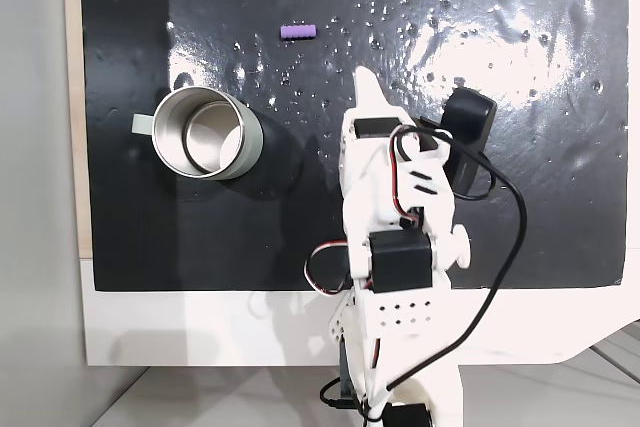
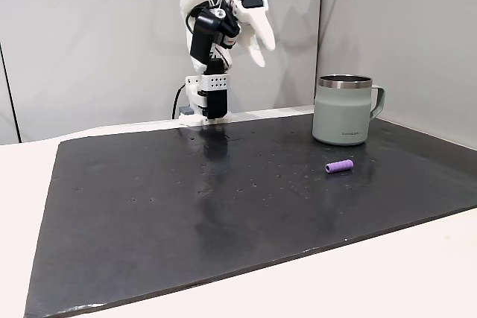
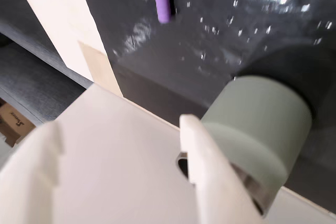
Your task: Grasp a pengrip and put it in the cup.
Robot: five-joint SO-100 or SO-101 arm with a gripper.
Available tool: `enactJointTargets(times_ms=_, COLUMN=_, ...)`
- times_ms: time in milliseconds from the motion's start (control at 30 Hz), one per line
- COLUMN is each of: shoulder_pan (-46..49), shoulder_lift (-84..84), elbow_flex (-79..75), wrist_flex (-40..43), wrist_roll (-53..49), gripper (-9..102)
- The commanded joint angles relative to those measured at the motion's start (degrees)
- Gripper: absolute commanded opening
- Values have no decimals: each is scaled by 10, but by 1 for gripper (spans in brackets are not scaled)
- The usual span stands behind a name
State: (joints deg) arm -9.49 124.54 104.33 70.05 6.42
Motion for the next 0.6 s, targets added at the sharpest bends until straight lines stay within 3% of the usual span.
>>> enactJointTargets(times_ms=0, shoulder_pan=-16, shoulder_lift=-87, elbow_flex=-147, wrist_flex=42, wrist_roll=36, gripper=27)
enactJointTargets(times_ms=233, shoulder_pan=-28, shoulder_lift=-234, elbow_flex=-306, wrist_flex=89, wrist_roll=69, gripper=27)
enactJointTargets(times_ms=567, shoulder_pan=-34, shoulder_lift=-389, elbow_flex=-374, wrist_flex=88, wrist_roll=114, gripper=26)
